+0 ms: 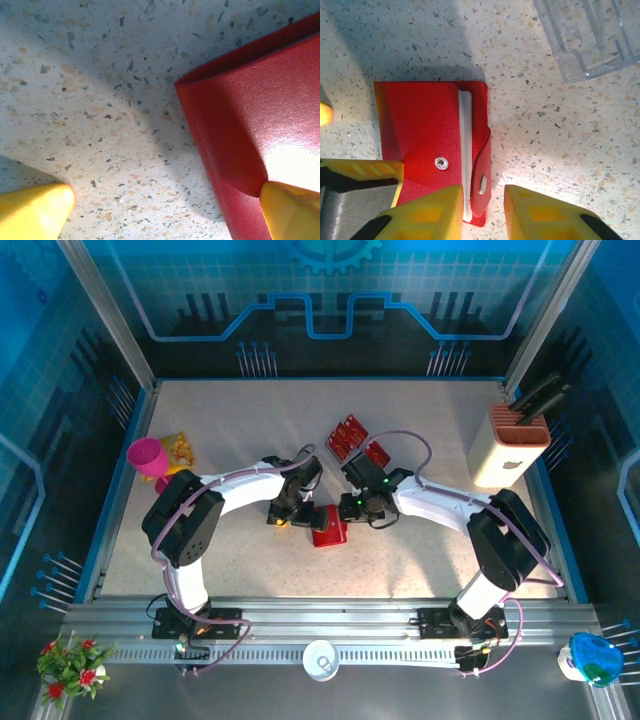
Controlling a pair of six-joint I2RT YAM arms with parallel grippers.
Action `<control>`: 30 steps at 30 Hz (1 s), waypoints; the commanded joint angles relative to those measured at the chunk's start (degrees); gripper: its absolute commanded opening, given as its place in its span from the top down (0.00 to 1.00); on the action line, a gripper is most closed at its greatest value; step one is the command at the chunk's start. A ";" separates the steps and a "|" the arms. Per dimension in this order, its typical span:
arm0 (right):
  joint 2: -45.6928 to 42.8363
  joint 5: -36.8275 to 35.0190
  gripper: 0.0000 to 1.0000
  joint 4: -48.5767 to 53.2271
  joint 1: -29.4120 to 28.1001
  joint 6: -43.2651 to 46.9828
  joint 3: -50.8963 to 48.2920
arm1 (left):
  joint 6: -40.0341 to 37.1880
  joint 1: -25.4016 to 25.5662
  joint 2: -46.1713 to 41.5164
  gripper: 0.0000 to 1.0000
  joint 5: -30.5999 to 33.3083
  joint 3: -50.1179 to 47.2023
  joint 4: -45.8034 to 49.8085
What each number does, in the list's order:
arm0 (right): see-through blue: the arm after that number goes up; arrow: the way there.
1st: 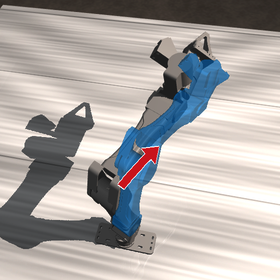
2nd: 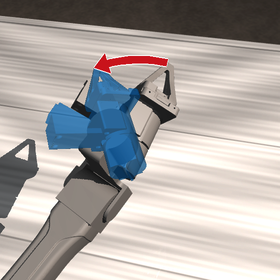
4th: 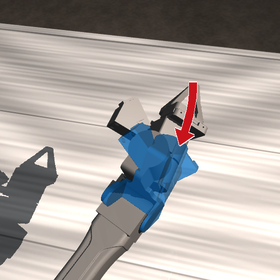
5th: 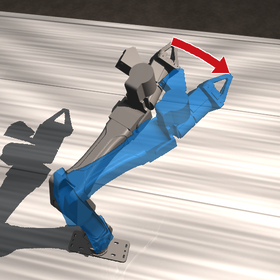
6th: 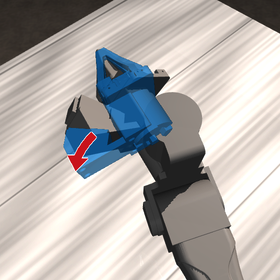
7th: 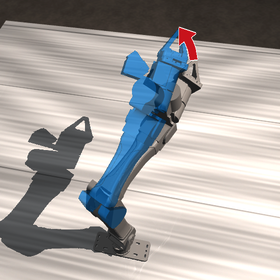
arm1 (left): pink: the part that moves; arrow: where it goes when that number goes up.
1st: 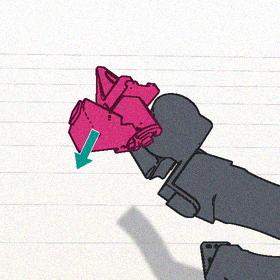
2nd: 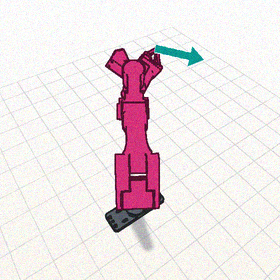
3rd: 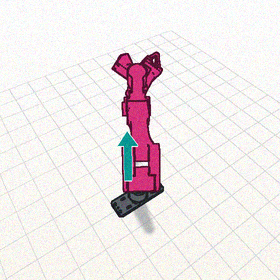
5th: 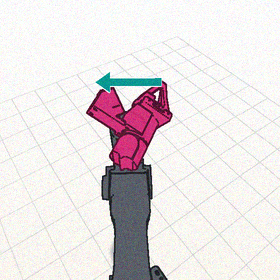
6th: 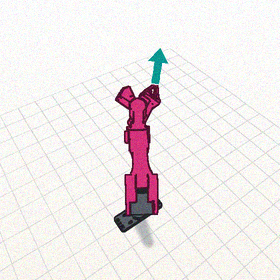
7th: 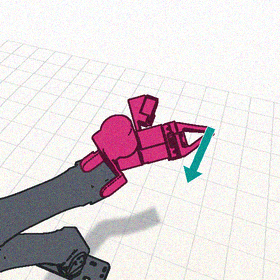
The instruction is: Put the credit cards into the card holder
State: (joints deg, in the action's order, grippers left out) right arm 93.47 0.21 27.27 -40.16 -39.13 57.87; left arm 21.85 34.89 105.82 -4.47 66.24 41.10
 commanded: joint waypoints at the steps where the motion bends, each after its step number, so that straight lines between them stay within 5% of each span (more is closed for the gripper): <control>1: 1.49 -0.16 0.75 1.40 0.65 1.07 1.63 | -2.50 -0.42 4.51 0.01 6.40 -2.43 3.11; 11: 1.83 1.51 0.99 -0.17 1.17 1.10 1.34 | -2.33 -0.24 4.48 0.01 6.23 -2.96 2.67; 16: 0.62 2.25 0.99 -0.72 1.41 0.90 1.02 | -2.31 -0.10 4.40 0.01 6.09 -3.05 2.63; 20: 0.27 1.96 0.83 -0.38 1.59 0.90 1.29 | -2.32 -0.08 4.31 0.01 6.12 -3.21 2.62; 30: -0.14 1.55 0.84 -0.42 2.06 0.81 1.00 | -2.09 0.18 3.96 0.01 6.12 -3.66 2.41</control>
State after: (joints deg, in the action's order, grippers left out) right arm 95.09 1.76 26.96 -38.83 -38.30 58.28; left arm 21.89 35.24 105.82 -3.90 66.24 41.06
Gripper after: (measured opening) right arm 0.157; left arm 0.991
